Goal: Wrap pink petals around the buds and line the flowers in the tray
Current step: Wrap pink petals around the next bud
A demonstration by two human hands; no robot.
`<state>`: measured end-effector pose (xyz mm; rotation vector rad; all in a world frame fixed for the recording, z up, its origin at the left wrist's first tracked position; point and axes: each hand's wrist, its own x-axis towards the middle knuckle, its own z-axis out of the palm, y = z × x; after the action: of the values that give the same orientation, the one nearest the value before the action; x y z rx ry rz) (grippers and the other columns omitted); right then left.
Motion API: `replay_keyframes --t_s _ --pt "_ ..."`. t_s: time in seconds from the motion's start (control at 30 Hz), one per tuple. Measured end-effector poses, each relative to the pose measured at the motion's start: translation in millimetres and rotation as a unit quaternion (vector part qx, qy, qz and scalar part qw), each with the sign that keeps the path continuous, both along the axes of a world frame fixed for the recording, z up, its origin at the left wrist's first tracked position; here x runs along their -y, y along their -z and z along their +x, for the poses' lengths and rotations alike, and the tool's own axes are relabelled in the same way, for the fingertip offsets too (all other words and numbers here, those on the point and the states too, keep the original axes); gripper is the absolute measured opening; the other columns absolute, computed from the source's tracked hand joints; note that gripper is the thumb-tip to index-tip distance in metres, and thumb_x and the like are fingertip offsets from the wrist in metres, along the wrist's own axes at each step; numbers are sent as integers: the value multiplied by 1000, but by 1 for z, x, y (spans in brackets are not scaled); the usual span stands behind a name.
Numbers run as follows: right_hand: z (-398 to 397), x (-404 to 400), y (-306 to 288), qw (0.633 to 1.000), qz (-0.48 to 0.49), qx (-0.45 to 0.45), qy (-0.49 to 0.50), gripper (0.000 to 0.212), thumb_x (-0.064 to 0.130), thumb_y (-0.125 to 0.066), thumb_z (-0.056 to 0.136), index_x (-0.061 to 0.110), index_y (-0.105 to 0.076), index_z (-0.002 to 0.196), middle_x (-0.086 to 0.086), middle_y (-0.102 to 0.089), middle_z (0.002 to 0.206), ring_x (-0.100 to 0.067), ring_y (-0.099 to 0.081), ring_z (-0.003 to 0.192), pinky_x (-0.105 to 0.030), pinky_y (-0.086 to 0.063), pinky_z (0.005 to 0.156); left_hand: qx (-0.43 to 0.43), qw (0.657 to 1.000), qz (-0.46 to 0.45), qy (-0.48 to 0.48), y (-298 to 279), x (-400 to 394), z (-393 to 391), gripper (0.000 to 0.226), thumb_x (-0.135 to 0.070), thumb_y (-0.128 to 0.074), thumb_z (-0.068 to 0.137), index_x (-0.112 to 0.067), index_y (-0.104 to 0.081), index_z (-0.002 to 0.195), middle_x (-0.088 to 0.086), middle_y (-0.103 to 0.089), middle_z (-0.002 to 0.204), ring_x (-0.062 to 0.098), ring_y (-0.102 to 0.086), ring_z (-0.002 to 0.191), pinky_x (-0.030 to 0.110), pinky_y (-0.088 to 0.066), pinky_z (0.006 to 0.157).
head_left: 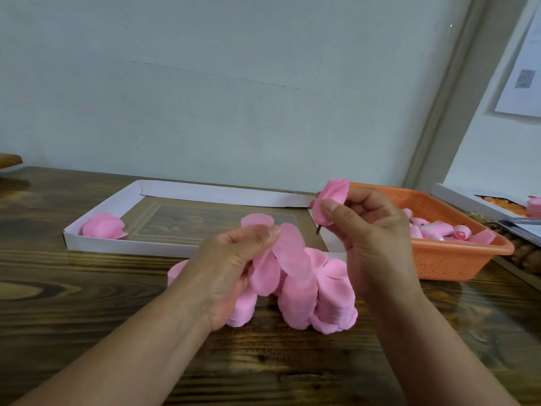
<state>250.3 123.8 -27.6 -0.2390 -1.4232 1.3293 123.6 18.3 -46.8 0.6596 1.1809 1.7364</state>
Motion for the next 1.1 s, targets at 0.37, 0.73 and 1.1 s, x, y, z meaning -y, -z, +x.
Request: replay_keyframes --t_s 0.37,0.73,1.1 --pt "-15 5 13 996 -34 49 -69 9 -7 -66 73 -1 -62 79 -2 -66 57 -2 -64 59 -15 -51 57 -17 998 -19 52 4 -3 2 49 13 -43 90 -7 -50 134 15 -64 119 23 -64 107 27 -54 79" --pt "-19 5 18 995 -74 36 -59 23 17 -76 59 10 -68 80 -8 -70 72 -18 -67 66 -28 -55 63 236 969 34 64 4 -6 -3 50 -9 -63 70 2 -62 119 20 -68 116 25 -66 104 39 -55 85" --pt "-18 12 12 998 -66 -13 -16 16 15 -73 62 14 -68 76 -5 -69 69 -16 -65 62 -25 -55 59 311 929 136 144 2 -2 -2 60 2 -56 64 10 -51 123 28 -59 125 34 -63 111 44 -55 87"
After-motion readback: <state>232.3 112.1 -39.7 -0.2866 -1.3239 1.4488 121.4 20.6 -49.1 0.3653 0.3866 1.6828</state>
